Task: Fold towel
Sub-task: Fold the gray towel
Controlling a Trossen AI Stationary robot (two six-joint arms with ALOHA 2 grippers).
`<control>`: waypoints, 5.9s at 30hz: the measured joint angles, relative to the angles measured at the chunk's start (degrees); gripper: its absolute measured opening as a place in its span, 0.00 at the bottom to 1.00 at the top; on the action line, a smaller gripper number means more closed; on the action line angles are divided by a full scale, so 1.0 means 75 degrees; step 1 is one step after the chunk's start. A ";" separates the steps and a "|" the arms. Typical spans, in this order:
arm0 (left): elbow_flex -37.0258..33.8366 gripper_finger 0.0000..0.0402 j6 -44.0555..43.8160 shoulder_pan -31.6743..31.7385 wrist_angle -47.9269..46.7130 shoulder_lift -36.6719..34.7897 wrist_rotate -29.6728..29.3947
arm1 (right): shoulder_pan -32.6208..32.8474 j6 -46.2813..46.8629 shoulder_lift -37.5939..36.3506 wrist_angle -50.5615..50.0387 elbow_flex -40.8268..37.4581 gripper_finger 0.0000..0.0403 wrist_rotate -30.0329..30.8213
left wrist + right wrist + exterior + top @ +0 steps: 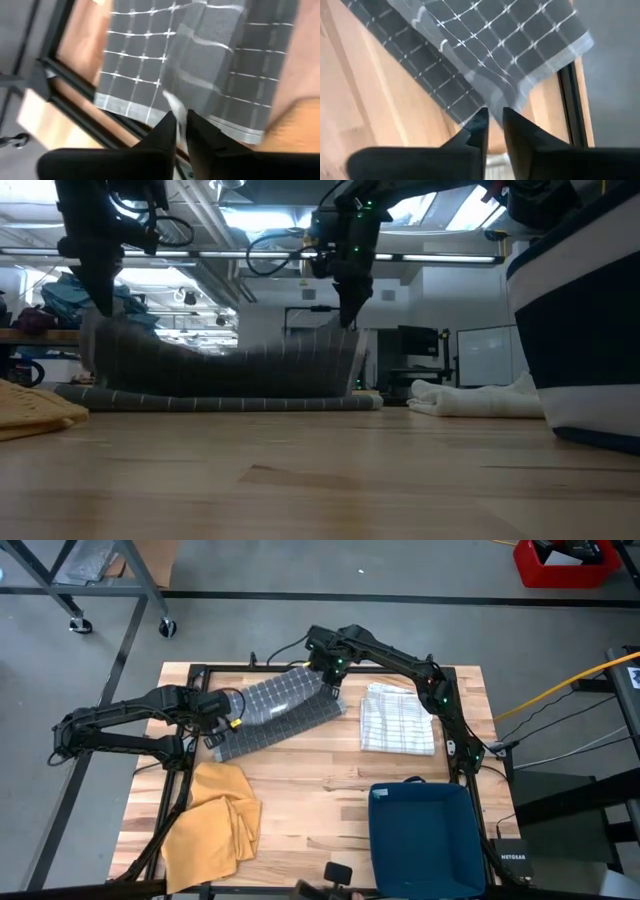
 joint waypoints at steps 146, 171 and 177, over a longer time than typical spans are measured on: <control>-0.3617 0.00 -0.4401 -0.0809 0.6348 -0.0699 0.0984 | 0.0864 0.1647 0.1137 0.1121 0.0157 0.00 -0.0840; -0.3654 0.00 -0.5821 -0.1935 0.4695 -0.0248 0.0893 | 0.0260 0.3346 0.1236 0.1593 -0.1470 0.00 -0.0517; -0.3654 0.00 -0.5844 -0.1935 0.4696 0.0124 0.0687 | 0.0410 0.3500 0.1236 0.1535 -0.1498 0.00 -0.0447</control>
